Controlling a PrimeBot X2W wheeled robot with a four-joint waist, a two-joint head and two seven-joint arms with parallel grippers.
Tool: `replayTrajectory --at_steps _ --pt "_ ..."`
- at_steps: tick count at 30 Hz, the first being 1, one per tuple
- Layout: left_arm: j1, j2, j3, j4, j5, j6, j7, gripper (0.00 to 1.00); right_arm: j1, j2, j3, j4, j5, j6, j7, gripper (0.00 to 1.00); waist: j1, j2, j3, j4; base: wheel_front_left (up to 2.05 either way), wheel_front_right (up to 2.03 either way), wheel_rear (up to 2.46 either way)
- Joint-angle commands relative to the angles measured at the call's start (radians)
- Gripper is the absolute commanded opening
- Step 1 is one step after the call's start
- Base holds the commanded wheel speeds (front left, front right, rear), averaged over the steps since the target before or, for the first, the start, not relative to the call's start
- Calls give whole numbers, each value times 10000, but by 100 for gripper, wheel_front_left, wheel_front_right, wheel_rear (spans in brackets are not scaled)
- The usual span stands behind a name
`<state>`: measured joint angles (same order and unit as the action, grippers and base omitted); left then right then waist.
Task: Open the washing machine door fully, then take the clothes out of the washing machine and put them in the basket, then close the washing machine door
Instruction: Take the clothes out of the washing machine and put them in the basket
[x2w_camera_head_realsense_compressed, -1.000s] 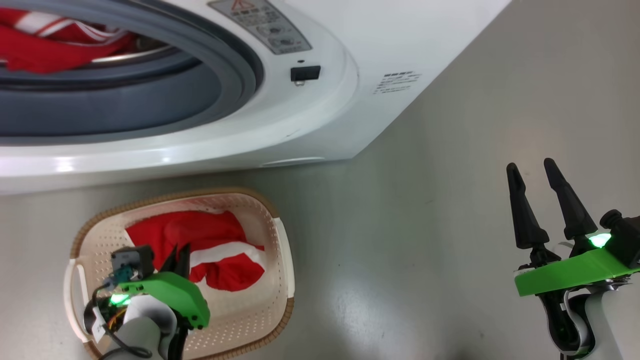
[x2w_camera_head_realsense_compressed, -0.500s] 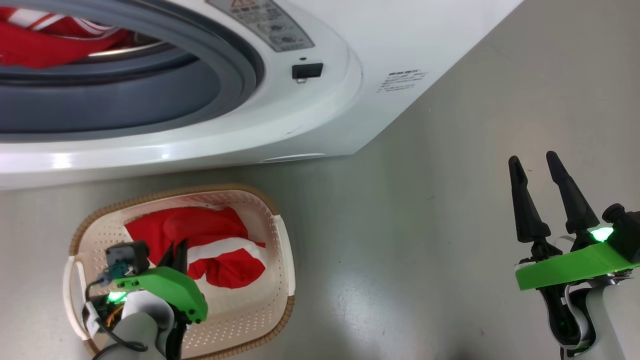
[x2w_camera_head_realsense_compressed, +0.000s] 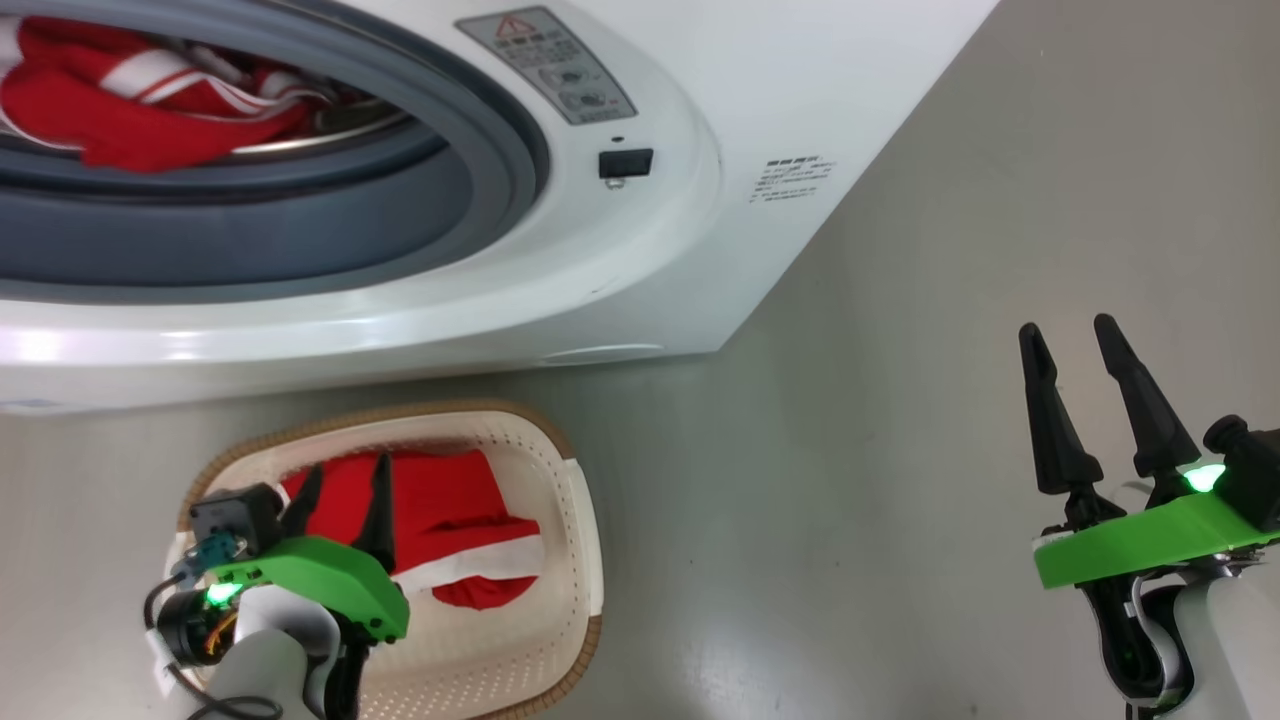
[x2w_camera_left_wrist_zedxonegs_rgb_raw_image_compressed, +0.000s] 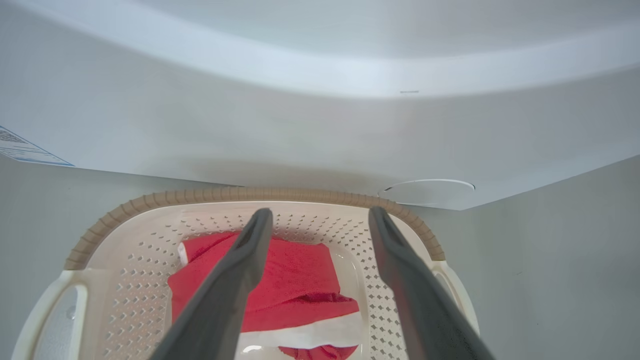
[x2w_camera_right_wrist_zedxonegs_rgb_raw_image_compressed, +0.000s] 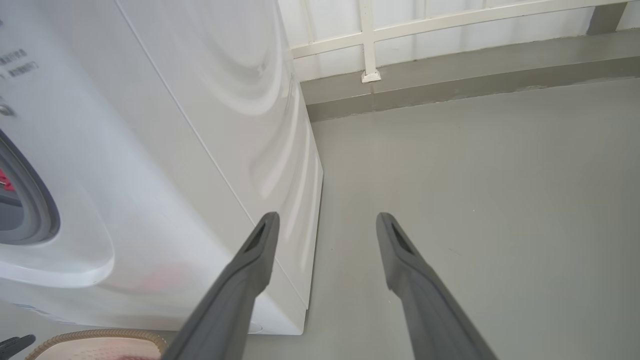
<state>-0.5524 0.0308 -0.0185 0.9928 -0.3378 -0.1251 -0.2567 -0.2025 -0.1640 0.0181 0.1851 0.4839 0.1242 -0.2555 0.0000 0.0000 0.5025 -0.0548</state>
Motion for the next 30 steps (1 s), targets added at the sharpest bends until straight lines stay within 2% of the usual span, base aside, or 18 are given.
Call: replayTrajectory --at_steps 1,15,30 --pt "445 217 338 -508 -69 -55 -51 100 299 -184 203 -157 -38 65 -63 100 0 0 -372 135 0 0 0" --pt "1908 209 830 -3446 460 -55 -51 100 826 -215 379 75 -39 65 -63 100 0 0 -1963 397 0 0 0" --pt "3691 202 906 -6909 1176 -55 -51 100 1731 -165 340 142 -57 65 -63 100 0 0 -3477 530 0 0 0"
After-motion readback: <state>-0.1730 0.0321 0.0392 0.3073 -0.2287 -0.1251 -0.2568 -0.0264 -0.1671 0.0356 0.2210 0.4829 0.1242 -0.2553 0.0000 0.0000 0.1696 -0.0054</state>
